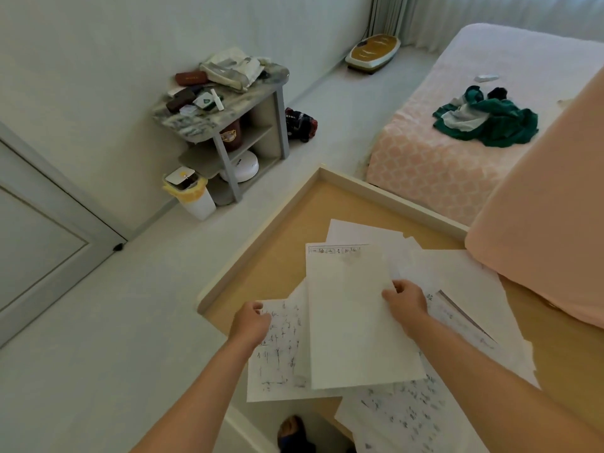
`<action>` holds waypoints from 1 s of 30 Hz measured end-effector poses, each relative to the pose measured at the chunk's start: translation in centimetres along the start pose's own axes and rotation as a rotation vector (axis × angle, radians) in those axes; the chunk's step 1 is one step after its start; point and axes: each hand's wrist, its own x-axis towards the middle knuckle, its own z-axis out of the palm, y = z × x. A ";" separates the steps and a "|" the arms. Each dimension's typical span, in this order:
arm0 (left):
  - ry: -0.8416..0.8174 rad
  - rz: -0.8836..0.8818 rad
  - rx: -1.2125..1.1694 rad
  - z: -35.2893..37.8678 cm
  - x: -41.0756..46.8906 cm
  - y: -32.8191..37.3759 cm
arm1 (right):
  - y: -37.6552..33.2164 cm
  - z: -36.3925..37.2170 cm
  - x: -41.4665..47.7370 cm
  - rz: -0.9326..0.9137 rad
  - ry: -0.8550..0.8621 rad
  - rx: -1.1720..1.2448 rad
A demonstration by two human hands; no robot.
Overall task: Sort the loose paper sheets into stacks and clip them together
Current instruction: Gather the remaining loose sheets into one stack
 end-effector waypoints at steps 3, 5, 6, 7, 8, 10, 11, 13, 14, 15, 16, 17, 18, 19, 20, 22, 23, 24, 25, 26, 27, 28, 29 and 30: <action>0.096 -0.144 0.192 1.3 -0.7 -2.4 | 0.7 1.0 1.2 -0.038 0.022 -0.107; 0.096 -0.281 0.201 1.8 -1.1 -3.4 | 1.4 2.0 1.2 -0.178 0.060 -0.430; 0.076 -0.360 0.131 2.0 -1.2 -3.9 | 1.8 2.5 0.8 -0.309 0.051 -0.597; 0.056 -0.423 0.017 2.1 -1.2 -4.2 | 2.2 3.0 0.2 -0.455 -0.020 -0.714; 0.029 -0.454 -0.086 2.2 -1.3 -4.6 | 2.6 3.6 -0.4 -0.573 -0.149 -0.798; -0.034 -0.428 -0.130 1.9 -1.3 -5.1 | 3.6 4.9 -1.1 -0.683 -0.390 -0.963; -0.058 -0.389 -0.080 1.7 -1.2 -5.4 | 4.1 5.5 -1.4 -0.688 -0.450 -1.037; -0.095 -0.298 -0.031 1.1 -1.4 -5.3 | 4.6 6.3 -1.6 -0.681 -0.467 -1.127; -0.120 -0.247 -0.039 0.6 -1.6 -4.9 | 4.7 6.5 -1.7 -0.683 -0.453 -1.159; -0.126 -0.198 -0.045 0.0 -1.8 -4.4 | 4.5 6.7 -1.7 -0.681 -0.441 -1.188; -0.102 -0.150 -0.030 -0.8 -2.0 -3.8 | 4.3 6.8 -1.7 -0.679 -0.433 -1.210; -0.054 -0.098 0.003 -1.6 -2.1 -3.0 | 3.9 6.8 -1.8 -0.670 -0.434 -1.230; 0.012 -0.045 0.046 -2.6 -2.3 -2.1 | 3.5 6.8 -1.8 -0.657 -0.440 -1.250; 0.084 0.016 0.092 -3.7 -2.6 -1.2 | 3.0 6.7 -2.0 -0.635 -0.451 -1.266; 0.148 0.095 0.144 -4.8 -2.8 -0.2 | 2.4 6.8 -2.1 -0.613 -0.461 -1.265; 0.214 0.313 0.279 -7.2 -3.6 2.0 | 0.6 6.9 -2.8 -0.576 -0.458 -1.129; 0.224 0.428 0.360 -8.5 -4.2 3.2 | -0.5 7.1 -3.1 -0.581 -0.443 -0.998; 0.229 0.529 0.441 -9.6 -4.7 4.3 | -1.9 7.1 -3.6 -0.611 -0.425 -0.848; 0.236 0.615 0.507 -10.7 -5.2 5.5 | -3.5 7.2 -4.2 -0.647 -0.414 -0.697; 0.246 0.687 0.548 -11.8 -5.7 6.6 | -5.2 7.0 -5.0 -0.672 -0.415 -0.538; 0.255 0.746 0.561 -12.8 -6.1 7.7 | -6.8 6.9 -5.6 -0.663 -0.429 -0.388; 0.261 0.798 0.557 -13.7 -6.6 8.7 | -8.3 6.9 -6.2 -0.628 -0.459 -0.277; 0.268 0.852 0.538 -14.5 -7.1 9.7 | -9.4 6.9 -6.5 -0.599 -0.485 -0.222; 0.280 0.909 0.508 -15.2 -7.4 10.5 | -10.3 6.9 -6.7 -0.577 -0.501 -0.217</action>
